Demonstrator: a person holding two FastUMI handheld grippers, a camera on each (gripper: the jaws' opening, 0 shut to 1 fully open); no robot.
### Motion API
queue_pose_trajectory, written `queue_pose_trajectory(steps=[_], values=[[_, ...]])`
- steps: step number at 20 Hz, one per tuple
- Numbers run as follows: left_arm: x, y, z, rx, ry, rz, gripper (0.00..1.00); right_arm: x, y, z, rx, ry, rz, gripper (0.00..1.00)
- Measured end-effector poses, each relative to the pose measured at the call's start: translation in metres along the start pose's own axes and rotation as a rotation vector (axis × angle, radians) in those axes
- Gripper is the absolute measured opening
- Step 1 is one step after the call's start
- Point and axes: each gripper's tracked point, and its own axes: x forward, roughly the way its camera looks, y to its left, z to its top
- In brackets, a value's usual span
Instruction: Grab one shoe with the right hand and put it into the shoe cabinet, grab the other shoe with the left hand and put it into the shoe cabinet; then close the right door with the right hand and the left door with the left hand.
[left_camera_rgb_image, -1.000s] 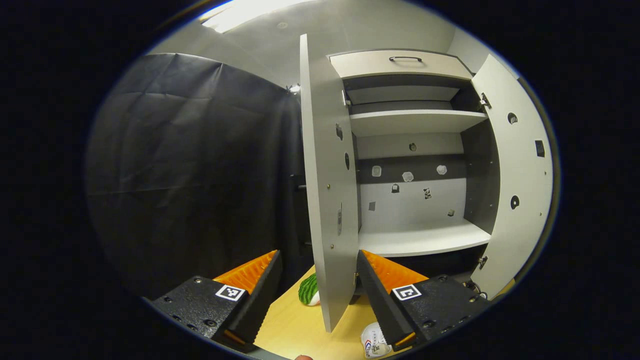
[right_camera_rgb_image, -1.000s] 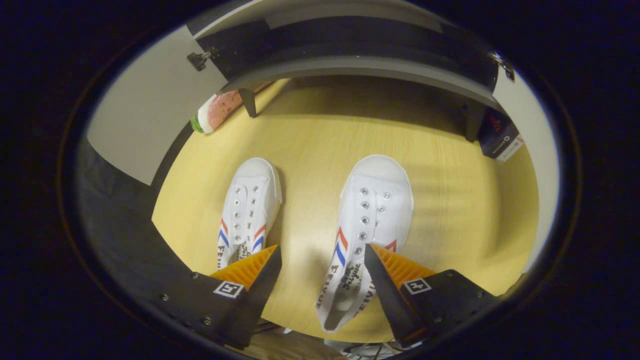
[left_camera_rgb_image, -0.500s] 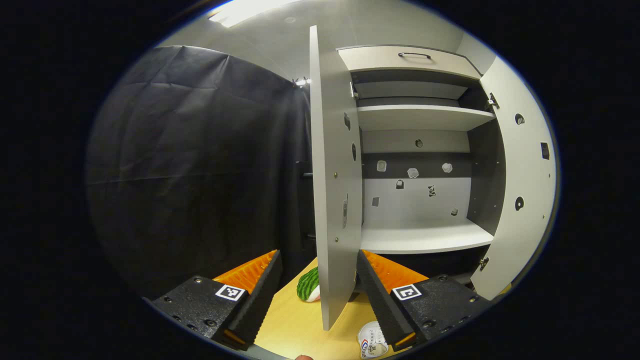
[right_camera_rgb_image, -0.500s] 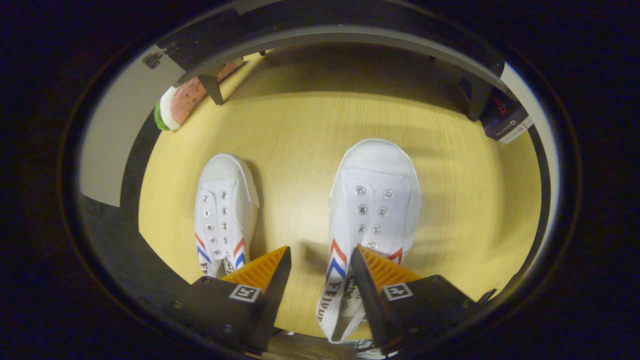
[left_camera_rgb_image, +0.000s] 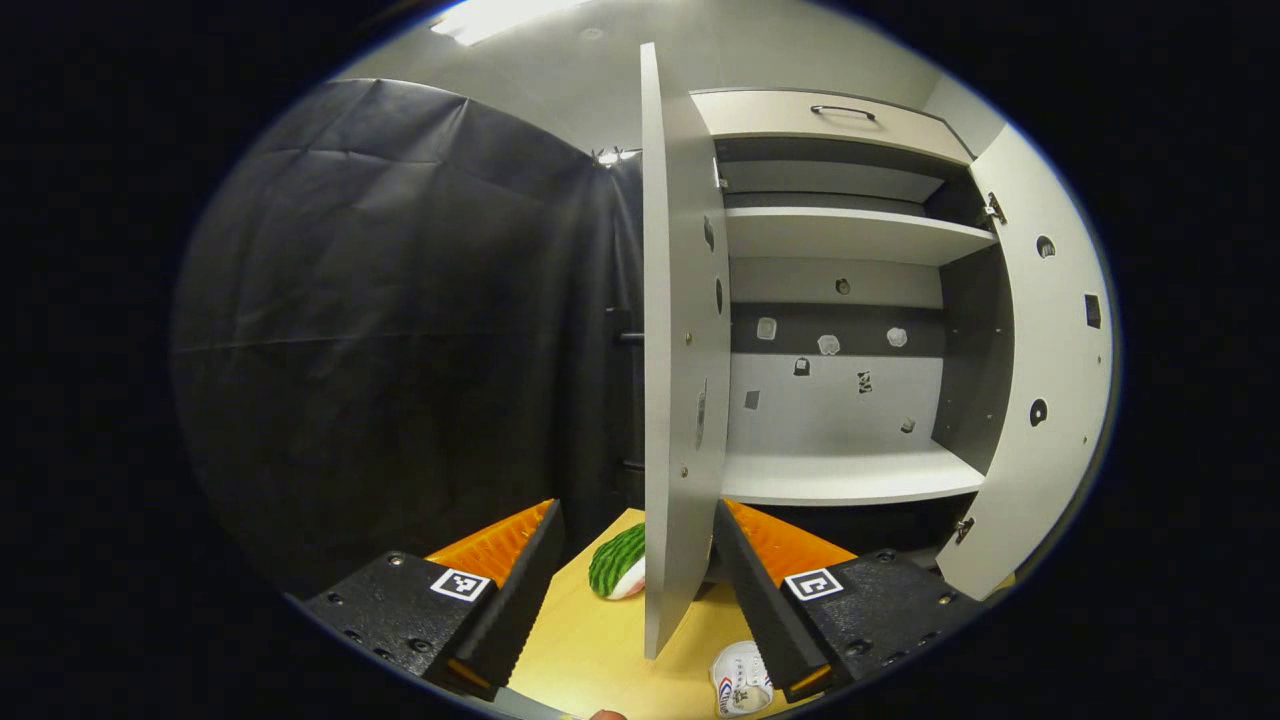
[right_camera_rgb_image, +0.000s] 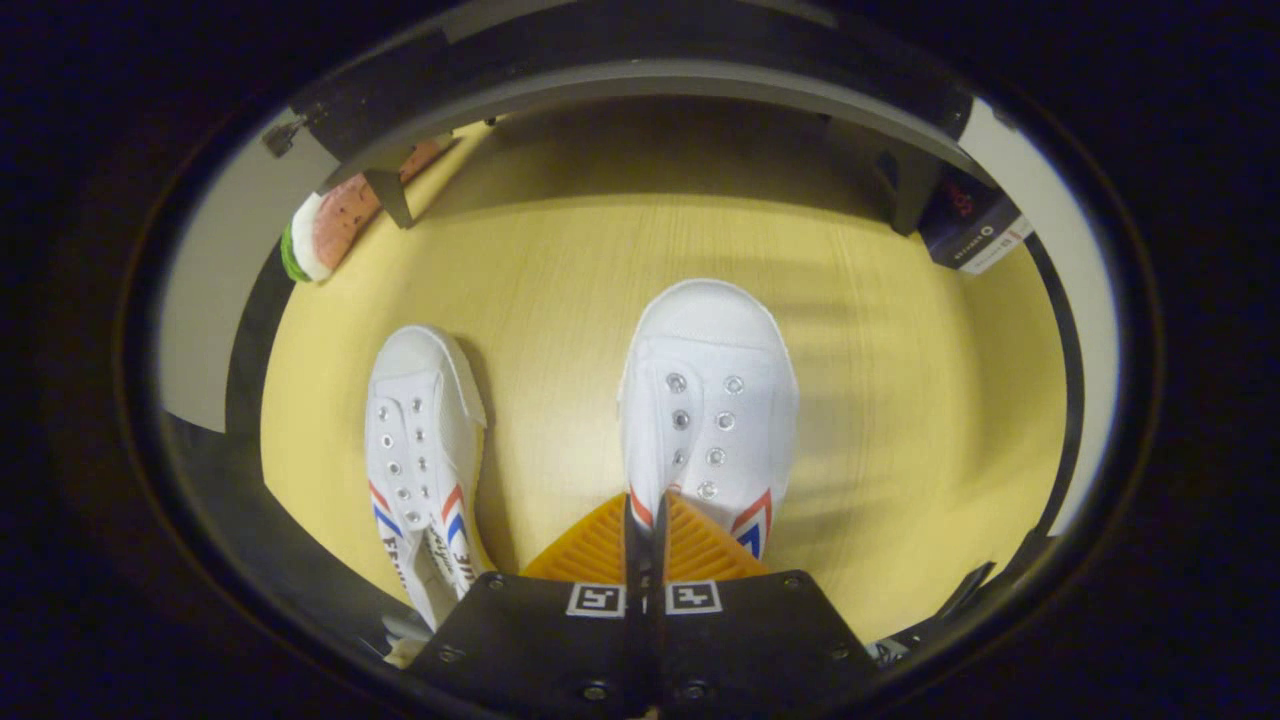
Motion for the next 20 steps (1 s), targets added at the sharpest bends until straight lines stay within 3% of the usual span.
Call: queue_pose_trajectory(steps=[7,13,20], values=[[0.001,-0.005,-0.003,-0.029,0.005,-0.038,0.92,-0.057,0.016,0.018,0.071,-0.145,0.142,0.01],[0.0,-0.006,0.002,-0.008,-0.02,-0.053,0.92,-0.174,0.041,0.061,0.051,-0.383,0.24,0.0],[0.0,-0.003,0.007,-0.008,-0.048,-0.048,0.92,-0.309,0.042,0.161,0.059,-0.738,0.259,0.0]])
